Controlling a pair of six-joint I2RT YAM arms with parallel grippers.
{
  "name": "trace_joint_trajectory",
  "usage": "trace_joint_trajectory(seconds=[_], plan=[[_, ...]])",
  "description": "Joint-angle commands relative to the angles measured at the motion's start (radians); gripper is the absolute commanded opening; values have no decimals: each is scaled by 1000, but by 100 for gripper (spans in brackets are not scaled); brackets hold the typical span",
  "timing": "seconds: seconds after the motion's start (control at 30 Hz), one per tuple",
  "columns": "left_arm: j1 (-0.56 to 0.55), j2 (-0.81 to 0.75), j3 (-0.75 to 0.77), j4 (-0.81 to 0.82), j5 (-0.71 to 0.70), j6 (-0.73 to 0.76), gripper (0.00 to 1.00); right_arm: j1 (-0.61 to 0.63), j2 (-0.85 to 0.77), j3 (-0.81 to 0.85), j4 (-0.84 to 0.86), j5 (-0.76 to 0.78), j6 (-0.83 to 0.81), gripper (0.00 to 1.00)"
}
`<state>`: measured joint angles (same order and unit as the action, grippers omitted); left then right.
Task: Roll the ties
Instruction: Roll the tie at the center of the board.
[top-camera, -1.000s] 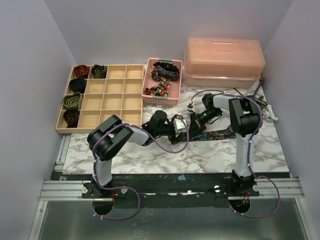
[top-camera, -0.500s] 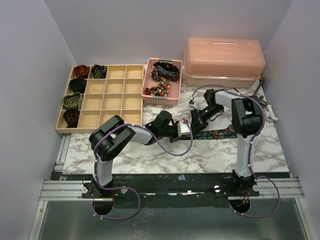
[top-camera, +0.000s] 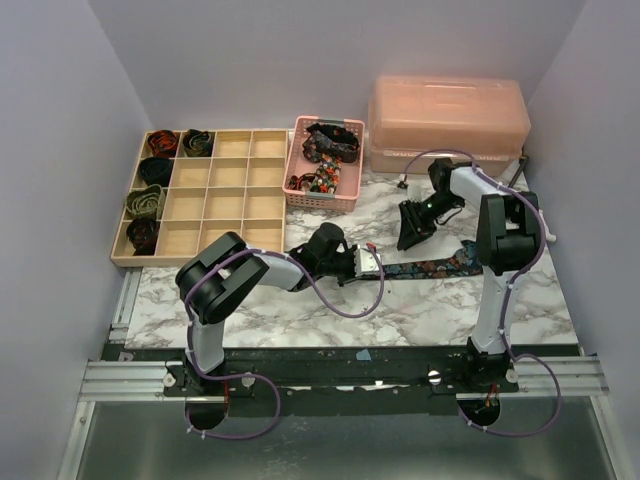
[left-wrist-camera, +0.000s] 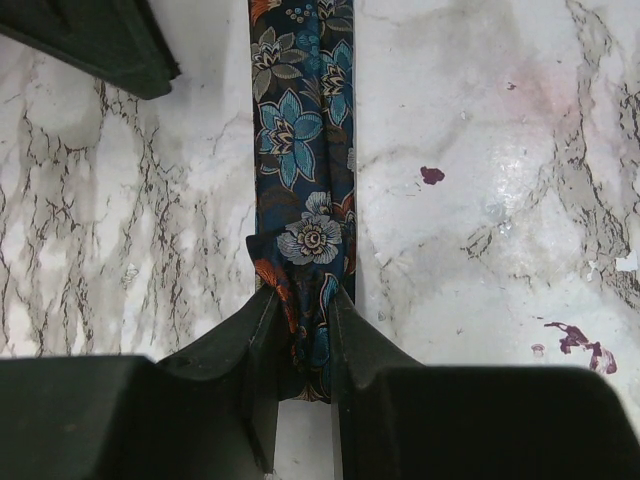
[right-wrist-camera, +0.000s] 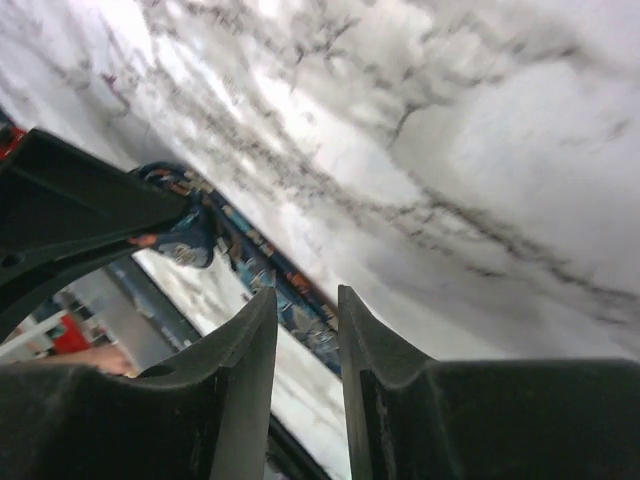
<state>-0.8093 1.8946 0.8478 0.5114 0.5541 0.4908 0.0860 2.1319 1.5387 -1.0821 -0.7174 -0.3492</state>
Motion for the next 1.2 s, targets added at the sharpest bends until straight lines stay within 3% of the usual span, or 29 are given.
trace_joint_trajectory(seconds=[0.0, 0.27, 0.5, 0.67, 0.87, 1.03, 1.17], plan=[[0, 11, -22, -118, -23, 37, 8, 9, 65, 57, 18, 127, -3, 31], [1, 17, -7, -126, -44, 15, 8, 12, 107, 64, -246, -3, -152, 13], [0, 14, -6, -129, -50, -3, 8, 12, 59, 84, -338, -42, -202, 11], [0, 13, -4, -142, -53, -1, 8, 17, 52, 31, -322, -20, -207, 13], [0, 6, -2, -157, -55, -1, 8, 18, 64, -45, -158, 69, -124, 13], [3, -22, -2, -185, -43, -9, 8, 18, 96, -39, -30, 183, -57, 13], [16, -72, -15, -238, -2, -6, 8, 9, 133, 9, -21, 222, -28, 12]])
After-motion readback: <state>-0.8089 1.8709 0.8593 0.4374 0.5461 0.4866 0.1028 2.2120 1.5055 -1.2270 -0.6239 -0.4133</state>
